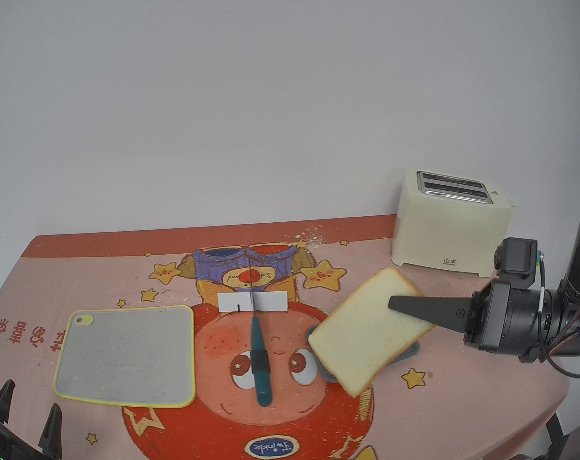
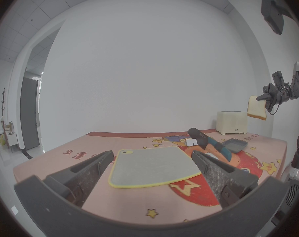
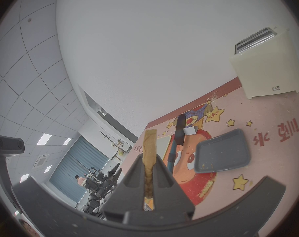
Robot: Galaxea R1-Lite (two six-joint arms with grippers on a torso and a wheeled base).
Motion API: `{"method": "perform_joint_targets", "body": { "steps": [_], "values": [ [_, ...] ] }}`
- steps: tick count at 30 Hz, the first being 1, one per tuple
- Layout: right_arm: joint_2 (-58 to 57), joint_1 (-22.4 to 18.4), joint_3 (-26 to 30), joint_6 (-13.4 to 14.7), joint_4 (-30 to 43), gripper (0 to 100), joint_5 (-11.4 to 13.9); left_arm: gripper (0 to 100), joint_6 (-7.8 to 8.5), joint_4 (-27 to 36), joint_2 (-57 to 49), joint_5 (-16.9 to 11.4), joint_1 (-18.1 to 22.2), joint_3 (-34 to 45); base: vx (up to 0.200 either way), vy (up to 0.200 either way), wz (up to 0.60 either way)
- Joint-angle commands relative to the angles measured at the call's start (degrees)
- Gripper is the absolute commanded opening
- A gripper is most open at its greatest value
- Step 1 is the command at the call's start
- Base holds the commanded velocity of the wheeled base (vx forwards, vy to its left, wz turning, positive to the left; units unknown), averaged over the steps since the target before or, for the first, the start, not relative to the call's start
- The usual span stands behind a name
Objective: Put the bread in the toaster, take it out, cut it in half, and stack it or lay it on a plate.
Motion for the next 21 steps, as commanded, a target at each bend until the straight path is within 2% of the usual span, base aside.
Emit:
{"method": "perform_joint_targets", "body": {
  "steps": [1,21],
  "values": [
    [0.19,0.02,0.0,0.07,-0.03,0,0.03,100,-0.04,0.01,0.05,0.02,0.0,1.01,0.0,0.2,0.0],
    [1.86,0.81,0.17,0.07,-0.03,0,-0.06,100,-0.13,-0.07,0.05,0.02,0.0,1.01,0.0,0.2,0.0]
  ]
}}
